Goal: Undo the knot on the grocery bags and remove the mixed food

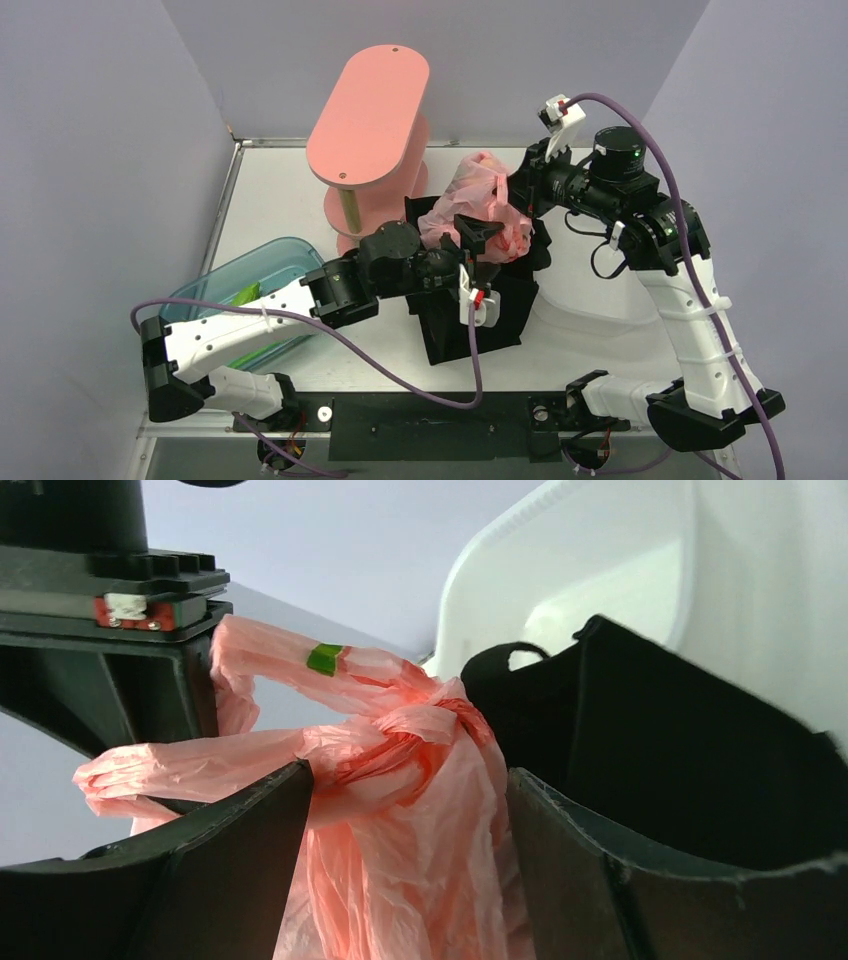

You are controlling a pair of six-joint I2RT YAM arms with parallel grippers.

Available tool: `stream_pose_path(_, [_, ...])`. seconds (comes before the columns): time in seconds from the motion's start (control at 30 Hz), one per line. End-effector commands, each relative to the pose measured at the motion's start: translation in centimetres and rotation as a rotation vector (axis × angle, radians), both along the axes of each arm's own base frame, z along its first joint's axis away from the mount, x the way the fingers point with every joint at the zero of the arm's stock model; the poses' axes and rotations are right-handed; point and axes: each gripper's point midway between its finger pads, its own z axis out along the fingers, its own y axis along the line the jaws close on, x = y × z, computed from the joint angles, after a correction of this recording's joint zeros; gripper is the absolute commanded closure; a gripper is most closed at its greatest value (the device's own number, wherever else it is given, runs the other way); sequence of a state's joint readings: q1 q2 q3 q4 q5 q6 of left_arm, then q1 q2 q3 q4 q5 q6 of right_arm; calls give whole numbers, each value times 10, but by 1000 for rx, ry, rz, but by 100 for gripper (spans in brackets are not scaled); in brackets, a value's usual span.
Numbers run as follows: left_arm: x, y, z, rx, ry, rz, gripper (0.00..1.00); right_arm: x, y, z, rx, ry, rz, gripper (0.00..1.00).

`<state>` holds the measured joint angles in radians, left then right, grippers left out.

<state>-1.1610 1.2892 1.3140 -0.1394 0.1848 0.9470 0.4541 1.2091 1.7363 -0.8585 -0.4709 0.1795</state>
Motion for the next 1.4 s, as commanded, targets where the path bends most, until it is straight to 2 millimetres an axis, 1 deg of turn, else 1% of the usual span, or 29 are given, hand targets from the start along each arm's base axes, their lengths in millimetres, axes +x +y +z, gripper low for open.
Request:
stream_pose_path(0.0, [35, 1, 31, -117, -235, 186, 30, -11, 10, 34, 129, -60, 59, 100])
stream_pose_path(0.07, [43, 0, 20, -81, -283, 221, 30, -14, 12, 33, 138, -48, 69, 100])
stream_pose_path(0.13, [48, 0, 1, -16, -369, 229, 30, -17, 13, 32, 144, -37, 80, 100])
stream_pose_path(0.2, [53, 1, -6, -2, -442, 248, 30, -18, 13, 30, 144, -32, 85, 100])
stream_pose_path(0.27, [57, 1, -5, -9, -495, 276, 35, -19, 13, 27, 143, -25, 91, 100])
stream_pose_path(0.33, [62, 2, 2, -32, -518, 310, 54, -20, 13, 26, 141, -23, 91, 100])
stream_pose_path(0.37, [63, 3, 6, -43, -526, 323, 73, -21, 12, 26, 140, -24, 91, 100])
stream_pose_path(0.4, [65, 2, 11, -48, -536, 330, 83, -21, 12, 25, 136, -23, 93, 100])
stream_pose_path(0.43, [66, 2, 15, -58, -538, 339, 97, -20, 11, 25, 134, -26, 91, 100])
stream_pose_path(0.5, [65, 3, 25, -83, -526, 340, 100, -19, 8, 29, 125, -48, 83, 100])
stream_pose_path(0.53, [63, 6, 36, -115, -512, 338, 100, -16, 4, 33, 115, -74, 63, 99])
stream_pose_path(0.57, [58, 4, 40, -132, -503, 311, 100, -10, -2, 36, 105, -95, 26, 92])
stream_pose_path(0.6, [53, 9, 53, -180, -472, 300, 100, -9, -6, 46, 103, -133, 11, 72])
stream_pose_path(0.63, [48, 8, 58, -199, -447, 272, 100, -3, -14, 51, 96, -153, -33, 61])
stream_pose_path(0.67, [43, 14, 74, -257, -387, 262, 100, -2, -19, 65, 99, -197, -53, 46])
stream_pose_path(0.7, [40, 14, 76, -265, -348, 241, 100, 3, -28, 72, 95, -223, -100, 41])
stream_pose_path(0.73, [38, 20, 91, -323, -288, 238, 100, 3, -35, 87, 96, -276, -121, 31])
stream_pose_path(0.8, [36, 26, 104, -368, -243, 225, 100, 6, -54, 107, 80, -367, -214, 21])
stream_pose_path(0.83, [34, 30, 116, -414, -226, 218, 100, 6, -68, 110, 74, -396, -284, 19])
stream_pose_path(0.87, [35, 32, 121, -433, -220, 219, 100, -2, -79, 128, 101, -471, -327, 17])
stream_pose_path(0.9, [34, 35, 134, -476, -200, 216, 100, 3, -89, 123, 94, -478, -396, 16])
stream_pose_path(0.93, [36, 38, 142, -501, -184, 227, 100, -5, -98, 137, 123, -538, -429, 15])
stream_pose_path(0.97, [36, 40, 155, -545, -153, 227, 100, -3, -107, 139, 130, -559, -481, 15])
stream_pose_path(1.07, [44, 50, 185, -643, -77, 252, 100, -11, -126, 150, 153, -600, -570, 13])
stream_pose_path(1.13, [48, 57, 209, -727, -31, 259, 100, -10, -139, 150, 137, -608, -641, 13])
stream_pose_path(1.23, [40, 74, 257, -875, 20, 222, 100, -2, -148, 135, 58, -593, -685, 13])
stream_pose_path(1.27, [37, 78, 268, -902, 27, 210, 100, -1, -144, 130, 42, -589, -662, 13])
stream_pose_path(1.33, [25, 97, 307, -993, 33, 178, 100, 8, -135, 106, -28, -554, -607, 15])
stream_pose_path(1.37, [25, 97, 313, -1008, 45, 172, 100, 10, -132, 98, -57, -544, -584, 16])
